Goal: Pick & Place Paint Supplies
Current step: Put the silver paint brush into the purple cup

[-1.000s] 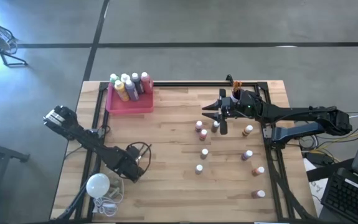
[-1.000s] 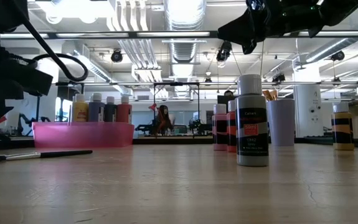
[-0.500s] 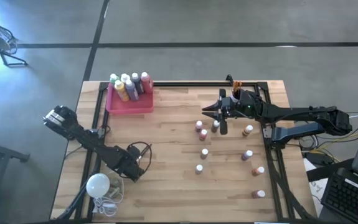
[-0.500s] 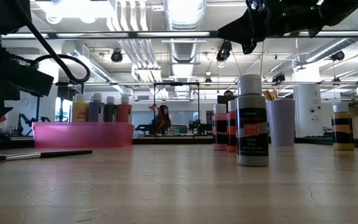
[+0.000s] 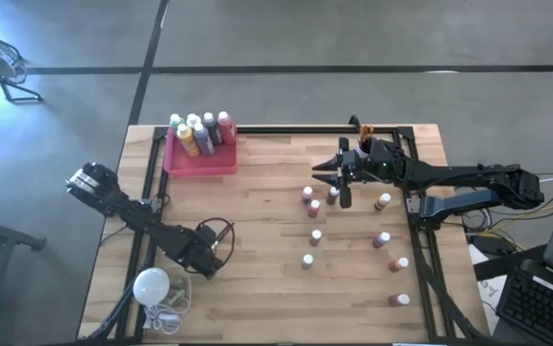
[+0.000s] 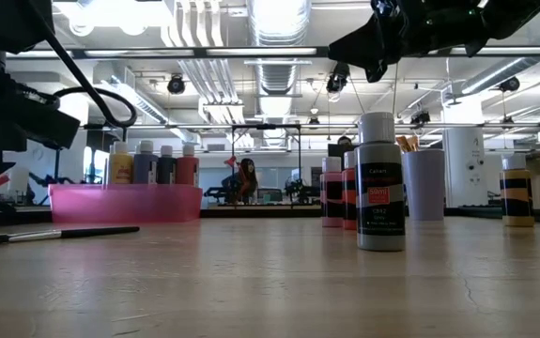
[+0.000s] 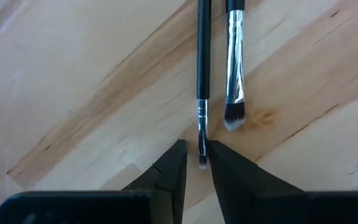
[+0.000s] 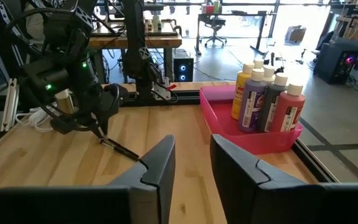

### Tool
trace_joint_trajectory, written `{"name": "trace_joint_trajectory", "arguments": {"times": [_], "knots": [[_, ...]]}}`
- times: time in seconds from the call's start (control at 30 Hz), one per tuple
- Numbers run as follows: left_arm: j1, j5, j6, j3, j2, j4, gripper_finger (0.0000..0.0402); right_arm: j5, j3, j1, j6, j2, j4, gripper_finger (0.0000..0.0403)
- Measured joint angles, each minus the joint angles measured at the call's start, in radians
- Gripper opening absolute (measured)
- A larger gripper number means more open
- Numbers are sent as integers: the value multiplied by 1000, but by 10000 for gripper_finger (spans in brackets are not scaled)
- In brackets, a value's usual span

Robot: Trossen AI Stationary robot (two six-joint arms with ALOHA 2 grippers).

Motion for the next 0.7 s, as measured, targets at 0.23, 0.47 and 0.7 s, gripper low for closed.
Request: {"name": "trace_joint_trajectory", "arguments": {"times": [0.23, 0.47, 0.7], "knots": [[-1, 12, 6, 0, -44, 2, 80, 0, 0, 0, 0, 0, 0, 114], [-2, 12, 14, 0, -49, 1, 80, 0, 0, 0, 2, 0, 0, 125], [-3, -30, 51, 0, -50, 3, 43, 0, 0, 0, 2, 0, 0, 134]]}}
